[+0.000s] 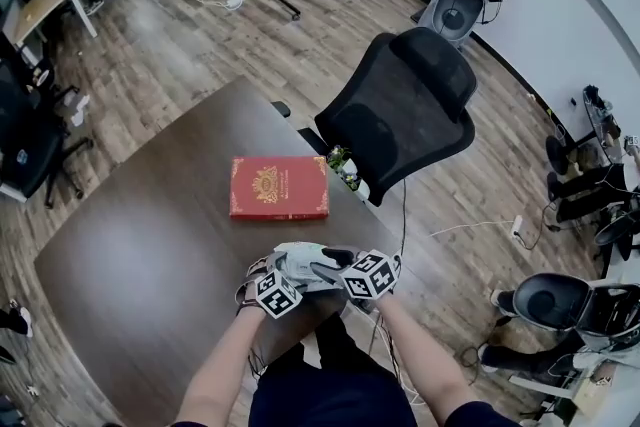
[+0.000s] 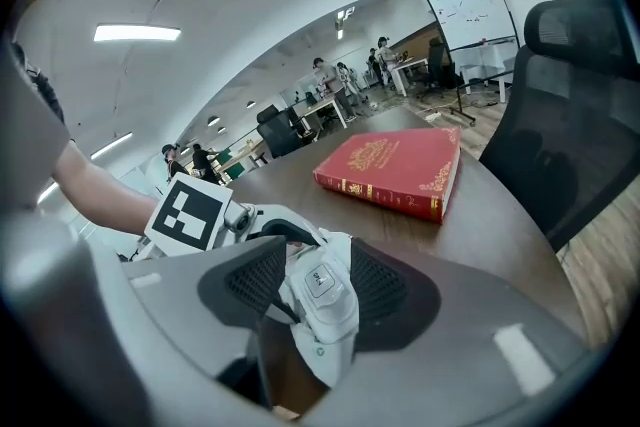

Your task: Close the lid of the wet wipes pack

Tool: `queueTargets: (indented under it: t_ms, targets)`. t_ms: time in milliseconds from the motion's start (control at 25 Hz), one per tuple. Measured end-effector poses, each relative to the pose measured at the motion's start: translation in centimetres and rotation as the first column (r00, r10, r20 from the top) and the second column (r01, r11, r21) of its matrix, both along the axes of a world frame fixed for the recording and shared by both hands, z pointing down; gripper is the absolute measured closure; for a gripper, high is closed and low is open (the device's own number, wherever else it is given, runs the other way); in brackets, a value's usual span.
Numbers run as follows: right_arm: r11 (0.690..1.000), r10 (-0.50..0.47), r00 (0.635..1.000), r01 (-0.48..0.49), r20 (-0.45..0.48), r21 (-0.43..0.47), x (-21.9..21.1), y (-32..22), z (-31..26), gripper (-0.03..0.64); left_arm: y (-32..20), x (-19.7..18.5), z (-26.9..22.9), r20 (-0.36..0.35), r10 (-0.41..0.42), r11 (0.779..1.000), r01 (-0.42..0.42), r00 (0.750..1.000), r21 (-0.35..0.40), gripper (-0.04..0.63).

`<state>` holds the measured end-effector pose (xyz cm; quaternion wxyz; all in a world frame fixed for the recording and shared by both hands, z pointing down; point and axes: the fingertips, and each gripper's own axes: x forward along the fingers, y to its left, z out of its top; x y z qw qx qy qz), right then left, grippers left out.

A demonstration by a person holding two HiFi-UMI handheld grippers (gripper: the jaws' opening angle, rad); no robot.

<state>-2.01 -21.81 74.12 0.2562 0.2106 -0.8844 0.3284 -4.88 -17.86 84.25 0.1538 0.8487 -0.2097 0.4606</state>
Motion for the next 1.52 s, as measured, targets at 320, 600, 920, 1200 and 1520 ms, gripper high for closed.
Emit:
queueTargets:
  t_ms: [320, 600, 920, 1200, 1520]
  targets:
    - [0.989, 0.043, 0.998, -0.049, -0.049, -0.137, 0.1, 2.3, 2.2, 0.399, 0.0, 0.1, 0.0, 0.012, -0.003, 1.000, 0.003, 1.000, -0.004, 0.155]
    - [0.976, 0.124, 0.983, -0.145, -0.132, -0.161, 1.6, 1.8, 4.2, 0.393, 0.0, 0.1, 0.0, 0.013, -0.004, 1.000, 0.004, 1.000, -0.004, 0.155]
    - [0.992, 0.093, 0.962, -0.112, -0.256, -0.061, 0.8, 1.2, 5.4, 0.382, 0.1, 0.1, 0.0, 0.013, -0.005, 1.000, 0.005, 1.000, -0.001, 0.155]
    - [0.999, 0.031, 0.923, -0.020, -0.383, 0.034, 0.1, 1.5, 6.9, 0.305, 0.1, 0.1, -0.2, 0.005, -0.003, 1.000, 0.003, 1.000, 0.002, 0.153]
    - [0.997, 0.019, 0.897, 0.017, -0.441, 0.077, 0.1, 1.5, 7.4, 0.291, 0.0, 0.1, -0.3, -0.013, -0.002, 1.000, 0.002, 1.000, 0.012, 0.152]
